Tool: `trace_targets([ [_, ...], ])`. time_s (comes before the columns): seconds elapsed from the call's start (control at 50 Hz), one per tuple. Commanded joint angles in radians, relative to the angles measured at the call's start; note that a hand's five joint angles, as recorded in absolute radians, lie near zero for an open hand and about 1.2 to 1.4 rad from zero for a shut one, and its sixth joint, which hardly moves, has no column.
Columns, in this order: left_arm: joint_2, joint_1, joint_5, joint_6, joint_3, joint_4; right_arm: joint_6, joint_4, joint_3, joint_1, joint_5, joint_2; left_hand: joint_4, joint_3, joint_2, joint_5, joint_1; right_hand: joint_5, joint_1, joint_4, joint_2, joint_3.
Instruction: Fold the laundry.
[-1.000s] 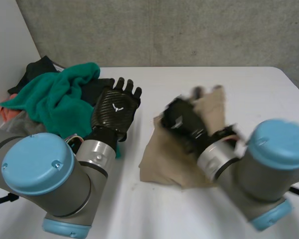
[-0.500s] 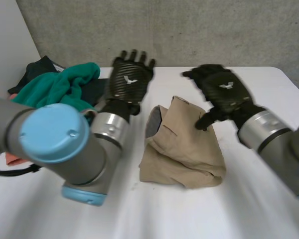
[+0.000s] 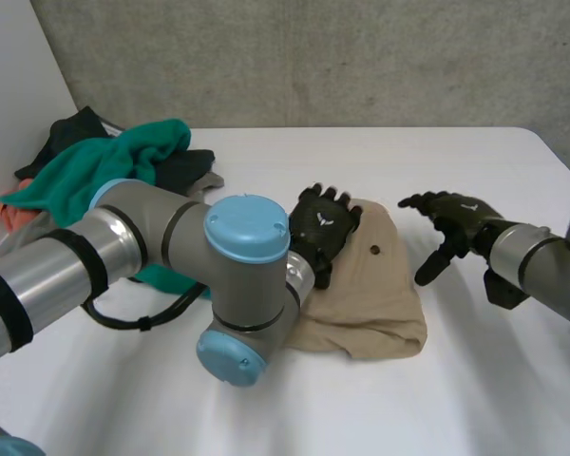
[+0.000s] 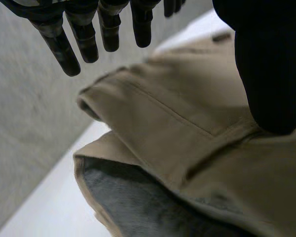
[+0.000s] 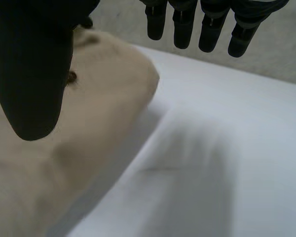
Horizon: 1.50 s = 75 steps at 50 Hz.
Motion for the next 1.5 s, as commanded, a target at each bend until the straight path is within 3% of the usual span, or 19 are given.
trace_targets([
  [0.02,0.015,0.003,-0.099,0.071,-0.037,-0.113,-0.076,0.013,-0.064,0.089,0.011,0.088,0.024,0.016,0.020,-0.001,0.028,-0.043,-0.050,-0.026,-0.034,-0.030],
  [0.14,0.015,0.003,-0.174,0.111,-0.057,-0.147,-0.145,0.011,-0.082,0.098,0.024,0.157,0.018,0.010,0.015,-0.007,0.022,-0.043,-0.050,-0.026,-0.034,-0.030],
  [0.24,0.012,0.003,-0.186,0.111,-0.068,-0.146,-0.193,0.015,-0.087,0.098,0.073,0.189,0.015,0.007,0.012,-0.010,0.019,-0.043,-0.050,-0.026,-0.034,-0.030],
  [0.36,0.009,0.018,-0.191,0.111,-0.075,-0.150,-0.266,0.014,-0.085,0.101,0.137,0.165,0.015,0.007,0.012,-0.010,0.019,-0.043,-0.050,-0.026,-0.034,-0.030],
  [0.58,0.131,0.007,-0.157,0.087,-0.120,-0.149,-0.221,-0.044,-0.036,0.127,0.140,0.048,0.003,-0.005,0.000,-0.021,0.008,-0.043,-0.050,-0.026,-0.034,-0.030],
  [0.82,0.438,0.024,0.030,-0.102,-0.301,-0.064,0.092,-0.150,0.256,0.095,0.186,-0.188,-0.003,-0.011,-0.006,-0.027,0.002,-0.043,-0.050,-0.026,-0.034,-0.030],
  [0.9,0.510,0.088,0.158,-0.171,-0.426,-0.027,0.115,-0.154,0.347,0.089,0.172,-0.190,0.000,-0.008,-0.003,-0.024,0.005,-0.043,-0.050,-0.026,-0.034,-0.030],
  [1.0,0.530,0.113,0.251,-0.215,-0.503,0.003,0.118,-0.179,0.403,0.092,0.172,-0.180,0.012,0.004,0.009,-0.013,0.017,-0.043,-0.050,-0.026,-0.034,-0.030],
  [1.14,0.529,0.116,0.268,-0.225,-0.545,0.029,0.126,-0.285,0.397,0.096,0.171,-0.095,0.015,0.007,0.012,-0.010,0.019,-0.043,-0.050,-0.026,-0.034,-0.030],
  [1.5,0.526,0.118,0.268,-0.226,-0.548,0.042,0.166,-0.317,0.314,0.170,0.153,0.010,0.018,0.010,0.015,-0.007,0.022,-0.027,-0.034,-0.010,-0.018,-0.014],
])
